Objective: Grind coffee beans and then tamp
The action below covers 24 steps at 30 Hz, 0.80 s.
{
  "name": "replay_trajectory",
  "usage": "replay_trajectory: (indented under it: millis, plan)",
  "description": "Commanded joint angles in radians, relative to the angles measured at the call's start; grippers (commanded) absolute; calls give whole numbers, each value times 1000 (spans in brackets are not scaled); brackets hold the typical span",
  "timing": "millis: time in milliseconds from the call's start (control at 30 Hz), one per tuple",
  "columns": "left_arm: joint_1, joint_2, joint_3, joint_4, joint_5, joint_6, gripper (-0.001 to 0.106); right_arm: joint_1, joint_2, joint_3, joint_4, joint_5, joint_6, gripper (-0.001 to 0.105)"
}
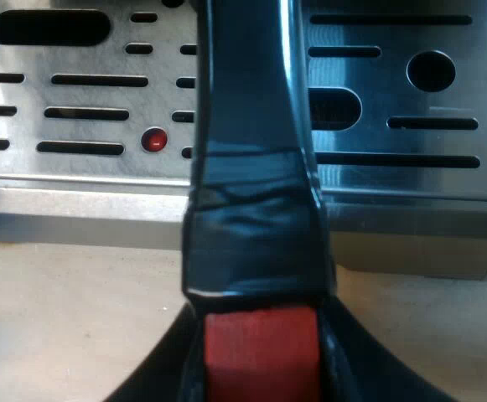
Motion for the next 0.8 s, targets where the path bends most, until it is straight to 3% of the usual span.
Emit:
replay_trajectory:
  millis: [33,300,433,800]
  plan:
    - [-4,1,-1,-16,14,-10,65,7,1,-10,-10,-2,-8,0]
    - [-4,1,-1,-16,14,-10,65,42,1,-10,-2,17,7,0]
    - [-4,1,-1,-16,14,-10,65,42,-2,-10,24,17,51,0]
    - [-4,1,-1,-16,14,-10,65,42,-37,-10,83,23,51,0]
